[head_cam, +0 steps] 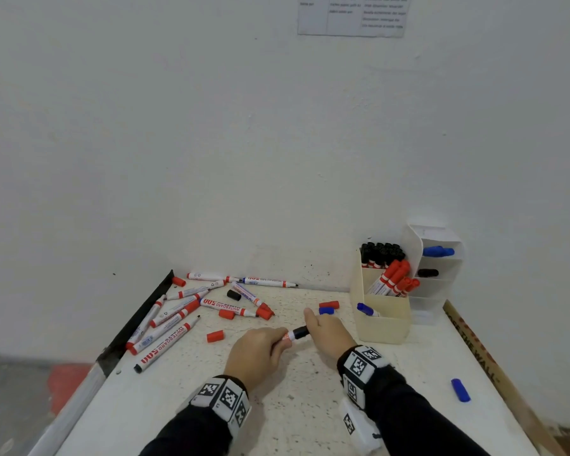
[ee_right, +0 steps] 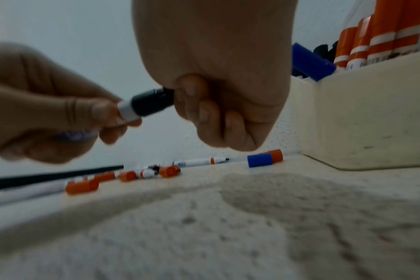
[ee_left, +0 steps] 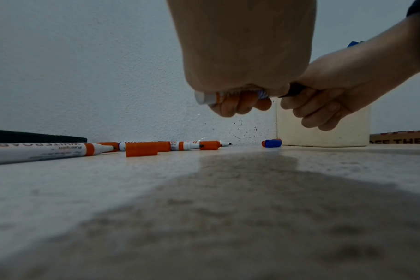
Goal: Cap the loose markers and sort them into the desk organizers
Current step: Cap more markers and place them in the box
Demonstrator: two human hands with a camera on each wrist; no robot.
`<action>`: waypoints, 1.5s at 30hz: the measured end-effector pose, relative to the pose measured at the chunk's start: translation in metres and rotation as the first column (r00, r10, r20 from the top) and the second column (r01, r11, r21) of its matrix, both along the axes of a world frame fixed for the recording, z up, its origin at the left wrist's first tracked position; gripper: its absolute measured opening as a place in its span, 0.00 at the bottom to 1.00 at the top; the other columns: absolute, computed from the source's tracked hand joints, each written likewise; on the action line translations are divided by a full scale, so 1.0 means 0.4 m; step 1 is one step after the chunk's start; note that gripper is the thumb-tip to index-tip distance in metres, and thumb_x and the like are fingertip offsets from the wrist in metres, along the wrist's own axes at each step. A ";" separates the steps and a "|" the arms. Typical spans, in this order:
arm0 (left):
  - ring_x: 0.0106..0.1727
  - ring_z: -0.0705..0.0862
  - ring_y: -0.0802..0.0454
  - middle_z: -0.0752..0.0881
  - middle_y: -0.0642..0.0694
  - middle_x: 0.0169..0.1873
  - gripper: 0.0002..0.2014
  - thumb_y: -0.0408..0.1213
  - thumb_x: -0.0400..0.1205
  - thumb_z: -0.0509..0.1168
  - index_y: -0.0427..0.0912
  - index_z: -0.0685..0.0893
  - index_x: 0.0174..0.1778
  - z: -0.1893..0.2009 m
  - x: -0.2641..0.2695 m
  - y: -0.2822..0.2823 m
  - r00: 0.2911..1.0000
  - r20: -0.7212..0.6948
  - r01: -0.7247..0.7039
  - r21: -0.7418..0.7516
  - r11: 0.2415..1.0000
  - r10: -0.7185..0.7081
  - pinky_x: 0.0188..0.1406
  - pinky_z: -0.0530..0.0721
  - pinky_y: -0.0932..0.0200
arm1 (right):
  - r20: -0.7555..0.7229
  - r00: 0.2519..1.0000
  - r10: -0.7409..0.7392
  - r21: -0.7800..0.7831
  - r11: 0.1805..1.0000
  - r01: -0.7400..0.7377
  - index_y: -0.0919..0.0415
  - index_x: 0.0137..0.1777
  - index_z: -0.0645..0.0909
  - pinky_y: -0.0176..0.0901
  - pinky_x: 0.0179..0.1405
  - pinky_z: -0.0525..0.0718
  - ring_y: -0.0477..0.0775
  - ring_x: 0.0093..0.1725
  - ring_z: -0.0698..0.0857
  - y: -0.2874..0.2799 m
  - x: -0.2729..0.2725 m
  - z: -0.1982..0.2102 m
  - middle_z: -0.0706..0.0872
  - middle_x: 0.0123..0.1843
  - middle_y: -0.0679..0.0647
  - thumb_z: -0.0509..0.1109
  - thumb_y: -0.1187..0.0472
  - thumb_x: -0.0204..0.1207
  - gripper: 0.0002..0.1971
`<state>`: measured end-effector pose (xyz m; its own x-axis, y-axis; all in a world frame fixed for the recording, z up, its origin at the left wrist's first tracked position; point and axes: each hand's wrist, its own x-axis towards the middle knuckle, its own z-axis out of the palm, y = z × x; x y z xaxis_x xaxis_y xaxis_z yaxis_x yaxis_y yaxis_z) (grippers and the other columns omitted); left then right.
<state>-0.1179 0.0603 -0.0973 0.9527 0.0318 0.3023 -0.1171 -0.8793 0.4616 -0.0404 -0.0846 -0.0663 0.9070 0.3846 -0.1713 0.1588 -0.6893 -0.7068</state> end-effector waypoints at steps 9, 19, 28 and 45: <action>0.25 0.75 0.63 0.80 0.57 0.26 0.10 0.42 0.84 0.60 0.57 0.81 0.38 0.014 -0.007 -0.014 0.998 -0.030 0.039 -0.338 0.940 -0.052 0.28 0.71 0.71 | 0.050 0.973 0.226 0.140 0.963 -0.231 0.52 0.45 0.73 0.37 0.37 0.71 0.45 0.34 0.75 -0.033 -0.007 0.022 0.76 0.34 0.47 0.59 0.51 0.82 0.07; 0.25 0.73 0.61 0.79 0.56 0.24 0.07 0.45 0.82 0.63 0.61 0.82 0.39 0.011 -0.012 -0.011 0.998 -0.008 0.054 -0.376 0.925 -0.061 0.29 0.70 0.68 | 0.205 0.972 0.117 0.059 0.989 -0.132 0.54 0.25 0.67 0.40 0.29 0.65 0.46 0.26 0.68 -0.027 -0.014 0.017 0.68 0.24 0.48 0.57 0.43 0.81 0.24; 0.24 0.72 0.64 0.81 0.54 0.25 0.12 0.42 0.82 0.64 0.60 0.83 0.33 0.008 -0.010 -0.008 0.998 -0.051 -0.003 -0.495 0.869 -0.025 0.28 0.69 0.71 | 0.241 0.960 0.144 0.226 0.953 -0.199 0.49 0.38 0.74 0.34 0.29 0.67 0.46 0.28 0.70 -0.032 0.002 0.001 0.73 0.28 0.47 0.62 0.56 0.81 0.09; 0.40 0.81 0.65 0.86 0.58 0.38 0.10 0.37 0.73 0.74 0.49 0.89 0.50 0.017 -0.007 -0.001 0.989 -0.058 -0.146 -0.366 0.919 0.134 0.39 0.72 0.80 | 0.200 0.979 0.024 0.015 0.999 -0.028 0.55 0.28 0.71 0.39 0.31 0.68 0.49 0.29 0.72 0.006 -0.023 -0.028 0.70 0.26 0.49 0.48 0.47 0.85 0.25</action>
